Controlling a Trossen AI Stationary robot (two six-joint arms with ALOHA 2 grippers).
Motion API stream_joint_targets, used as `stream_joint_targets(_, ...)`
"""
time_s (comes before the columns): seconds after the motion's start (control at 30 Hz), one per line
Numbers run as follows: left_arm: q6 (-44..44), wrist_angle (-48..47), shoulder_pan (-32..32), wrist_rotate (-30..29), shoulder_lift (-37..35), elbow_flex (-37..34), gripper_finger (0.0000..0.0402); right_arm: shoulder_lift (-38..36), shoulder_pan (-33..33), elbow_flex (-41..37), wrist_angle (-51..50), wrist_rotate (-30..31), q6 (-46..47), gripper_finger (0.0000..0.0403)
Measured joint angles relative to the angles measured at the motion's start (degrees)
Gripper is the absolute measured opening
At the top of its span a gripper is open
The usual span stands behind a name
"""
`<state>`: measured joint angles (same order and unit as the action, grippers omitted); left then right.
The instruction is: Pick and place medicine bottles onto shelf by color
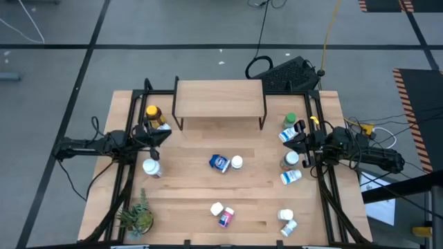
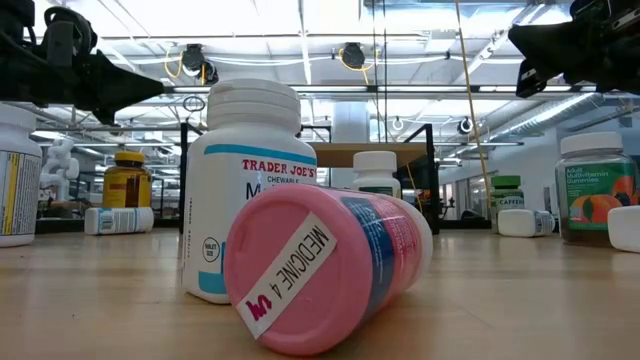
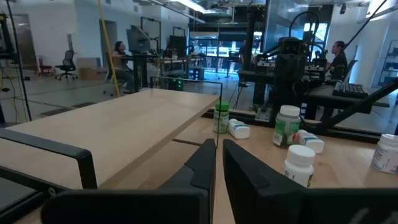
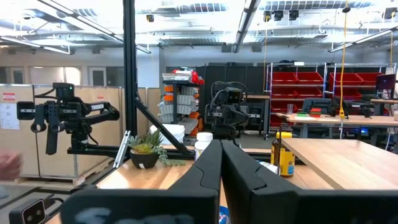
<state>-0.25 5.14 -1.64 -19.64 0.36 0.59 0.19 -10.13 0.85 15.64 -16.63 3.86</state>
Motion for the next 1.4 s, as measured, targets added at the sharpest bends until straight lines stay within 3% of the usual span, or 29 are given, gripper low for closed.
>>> stream_joint_targets(0.5, 0.0, 0.0, 0.0, 0.0, 0.0, 0.0, 0.0031, 0.0, 0.0, 0.0, 0.4, 0.0, -0.1, 0.0)
stream_joint_targets(0.67, 1.8, 0.2, 0.0, 0.0, 0.0, 0.0, 0.0031, 0.0, 0.0, 0.0, 0.4, 2.6, -5.3, 0.0)
stream_joint_targets(0.77, 1.6, 0.2, 0.0, 0.0, 0.0, 0.0, 0.0031, 0.0, 0.0, 0.0, -0.1, 4.9, -1.1, 0.0)
stream_joint_targets(0.9, 1.9, 0.8, 0.0, 0.0, 0.0, 0.0, 0.0031, 0.0, 0.1, 0.0, -2.3, 3.5, 8.8, 0.0)
stream_joint_targets(1.0, 6.2, 5.3, 0.1, -0.3, 0.0, 0.0, 0.0031, 0.0, 0.1, 0.0, -3.3, 2.9, 12.2, 0.0)
stream_joint_targets(1.13, 15.8, 14.8, 0.1, -0.6, 0.0, 0.0, 0.0031, 0.0, 0.1, 0.0, -3.4, 3.0, 8.7, 0.0)
stream_joint_targets(1.4, 19.2, 20.4, 0.1, -1.3, 0.0, 0.0, 0.0031, 0.0, 0.1, 0.0, -2.1, 7.1, 0.3, 0.0)
